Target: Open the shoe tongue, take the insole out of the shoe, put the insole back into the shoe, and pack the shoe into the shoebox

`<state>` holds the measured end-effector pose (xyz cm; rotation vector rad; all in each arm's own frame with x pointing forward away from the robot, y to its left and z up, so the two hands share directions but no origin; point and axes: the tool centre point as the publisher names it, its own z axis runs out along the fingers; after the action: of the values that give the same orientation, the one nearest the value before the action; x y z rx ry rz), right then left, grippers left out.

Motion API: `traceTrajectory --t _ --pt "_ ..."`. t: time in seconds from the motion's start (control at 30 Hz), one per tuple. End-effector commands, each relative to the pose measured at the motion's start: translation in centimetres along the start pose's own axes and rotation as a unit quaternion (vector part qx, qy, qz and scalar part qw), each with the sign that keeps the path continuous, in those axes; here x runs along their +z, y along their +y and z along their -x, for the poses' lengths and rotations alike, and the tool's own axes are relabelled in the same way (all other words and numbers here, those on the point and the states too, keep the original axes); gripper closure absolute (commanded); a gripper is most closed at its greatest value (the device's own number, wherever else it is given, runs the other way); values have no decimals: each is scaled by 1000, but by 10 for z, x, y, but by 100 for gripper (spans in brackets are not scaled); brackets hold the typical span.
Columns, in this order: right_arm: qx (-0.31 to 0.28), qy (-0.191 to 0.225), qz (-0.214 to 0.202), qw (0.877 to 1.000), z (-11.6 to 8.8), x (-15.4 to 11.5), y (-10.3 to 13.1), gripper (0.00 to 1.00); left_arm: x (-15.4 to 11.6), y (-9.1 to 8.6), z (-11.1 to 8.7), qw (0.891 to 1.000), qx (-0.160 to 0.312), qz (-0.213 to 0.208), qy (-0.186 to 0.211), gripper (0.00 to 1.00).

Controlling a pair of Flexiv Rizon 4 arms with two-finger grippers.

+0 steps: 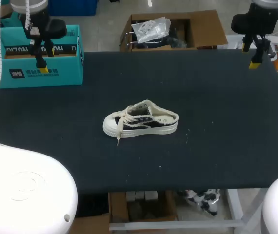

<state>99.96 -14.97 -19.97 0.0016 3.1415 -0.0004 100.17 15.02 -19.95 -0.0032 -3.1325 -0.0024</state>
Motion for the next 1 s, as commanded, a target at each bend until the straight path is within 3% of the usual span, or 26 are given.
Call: traceTrajectory --t 0.03,0.7,0.8,0.87,1.0 --pt "0 0 0 1000 0 0 0 0 0 0 0 1000 0 0 -1 0" --pt "0 0 0 1000 0 0 0 0 1 -2 -4 1000 -2 -5 -1 0" --pt "2 11 29 1000 -1 12 5 0 5 -11 -13 999 -39 -13 11 0" --pt "-2 18 54 998 -7 24 14 0 6 -17 -20 996 -89 -20 22 0" --pt "6 26 97 995 -21 41 33 0 11 -26 -32 983 -170 -43 52 0"
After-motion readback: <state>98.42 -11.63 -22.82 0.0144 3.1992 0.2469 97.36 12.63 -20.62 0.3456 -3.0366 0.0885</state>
